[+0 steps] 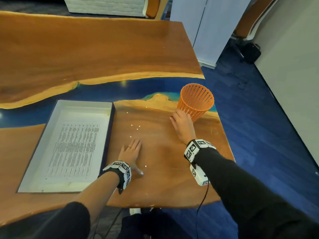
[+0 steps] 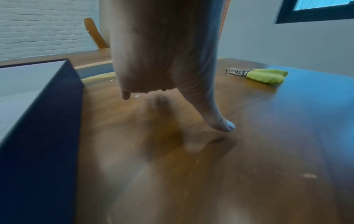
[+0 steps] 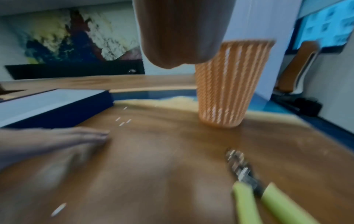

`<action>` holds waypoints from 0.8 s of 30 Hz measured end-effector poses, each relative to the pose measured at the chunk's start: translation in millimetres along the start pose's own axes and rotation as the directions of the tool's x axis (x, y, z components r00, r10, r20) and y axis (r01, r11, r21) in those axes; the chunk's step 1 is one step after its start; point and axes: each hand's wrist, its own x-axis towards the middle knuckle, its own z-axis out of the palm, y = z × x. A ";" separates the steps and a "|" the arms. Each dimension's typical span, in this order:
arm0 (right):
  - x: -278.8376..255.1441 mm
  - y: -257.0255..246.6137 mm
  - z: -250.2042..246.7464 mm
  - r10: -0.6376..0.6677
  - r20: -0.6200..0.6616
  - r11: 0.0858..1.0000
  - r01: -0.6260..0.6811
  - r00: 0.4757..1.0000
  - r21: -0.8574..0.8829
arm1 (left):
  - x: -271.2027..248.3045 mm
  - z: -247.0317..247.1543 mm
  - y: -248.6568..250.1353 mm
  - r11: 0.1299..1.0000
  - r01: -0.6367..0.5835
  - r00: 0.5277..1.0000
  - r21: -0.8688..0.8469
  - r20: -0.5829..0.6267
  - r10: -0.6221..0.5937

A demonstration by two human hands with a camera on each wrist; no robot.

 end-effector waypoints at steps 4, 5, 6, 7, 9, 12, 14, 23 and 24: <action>-42.2 -34.0 45.1 -0.017 0.324 0.988 -0.033 0.946 0.149 | -8.7 14.7 -6.6 1.000 0.007 0.999 -0.007 0.040 -0.007; -52.5 -41.9 51.7 -0.025 0.414 0.982 -0.055 0.910 0.182 | -9.9 17.7 -5.0 1.000 0.013 0.999 -0.011 0.035 -0.013; -61.7 -48.8 57.5 -0.033 0.493 0.977 -0.076 0.870 0.201 | -10.7 20.1 -2.9 1.000 0.022 0.999 -0.014 0.028 -0.022; -69.3 -55.2 62.5 -0.040 0.560 0.974 -0.091 0.828 0.205 | -11.3 21.9 -0.5 0.999 0.034 0.999 -0.018 0.024 -0.033; -81.2 -63.2 70.9 -0.036 0.637 0.972 -0.122 0.770 0.201 | -11.4 23.8 4.0 0.998 0.056 0.998 -0.018 0.022 -0.056; -89.6 -68.2 78.3 -0.030 0.650 0.964 -0.150 0.760 0.220 | -10.9 24.3 7.9 0.996 0.083 0.996 -0.021 0.037 -0.083; -90.6 -69.5 80.0 -0.039 0.644 0.965 -0.139 0.764 0.223 | -10.3 24.5 8.7 0.995 0.092 0.995 -0.028 0.042 -0.090; -95.3 -72.2 84.5 -0.081 0.622 0.975 -0.067 0.779 0.210 | -9.8 24.4 10.3 0.994 0.103 0.994 -0.021 0.048 -0.102; -95.6 -72.6 84.4 -0.090 0.626 0.976 -0.055 0.774 0.208 | -9.7 24.2 10.4 0.995 0.102 0.994 -0.016 0.047 -0.101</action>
